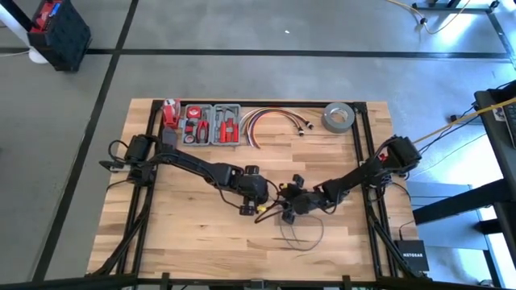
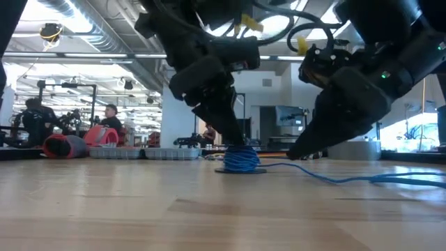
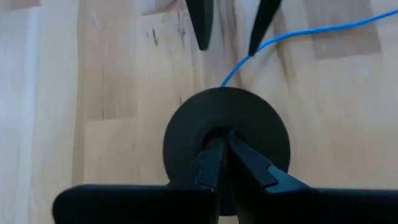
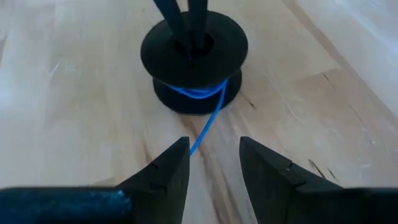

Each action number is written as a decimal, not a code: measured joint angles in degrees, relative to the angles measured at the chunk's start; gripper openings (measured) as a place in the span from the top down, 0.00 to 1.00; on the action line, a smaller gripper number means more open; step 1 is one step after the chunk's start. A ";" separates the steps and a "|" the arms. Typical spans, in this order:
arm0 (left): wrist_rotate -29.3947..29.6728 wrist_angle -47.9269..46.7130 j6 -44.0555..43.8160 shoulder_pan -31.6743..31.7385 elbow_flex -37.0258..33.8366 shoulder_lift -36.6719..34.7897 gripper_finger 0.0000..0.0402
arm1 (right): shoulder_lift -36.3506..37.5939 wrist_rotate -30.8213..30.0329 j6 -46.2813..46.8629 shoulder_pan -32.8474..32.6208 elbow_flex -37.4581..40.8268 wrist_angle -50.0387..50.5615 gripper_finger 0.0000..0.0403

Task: Coil cords
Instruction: Uncoil the blue wire on the black spool

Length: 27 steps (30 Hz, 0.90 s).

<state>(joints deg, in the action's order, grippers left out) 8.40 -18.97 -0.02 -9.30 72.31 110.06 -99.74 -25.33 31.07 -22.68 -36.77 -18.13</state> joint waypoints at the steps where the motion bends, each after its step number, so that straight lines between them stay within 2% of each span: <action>1: 0.11 0.21 -0.02 0.00 0.00 0.00 0.96 | -0.36 -0.01 0.02 0.30 0.00 -0.90 0.64; 11: 0.03 0.22 -0.01 0.22 0.01 0.69 0.96 | -1.02 -0.78 0.06 0.35 -0.07 -3.31 0.64; 19: 0.10 0.64 0.39 0.24 -0.52 0.87 0.96 | -5.19 -2.13 -0.07 0.68 -0.04 -9.11 0.64; 27: -0.02 0.69 0.25 0.24 -0.59 0.87 0.96 | -7.94 -2.69 -1.59 1.04 -1.05 -9.40 0.66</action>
<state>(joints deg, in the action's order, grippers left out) 8.38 -18.28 0.23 -9.06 71.72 110.93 -107.68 -28.02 29.48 -21.64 -37.82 -27.53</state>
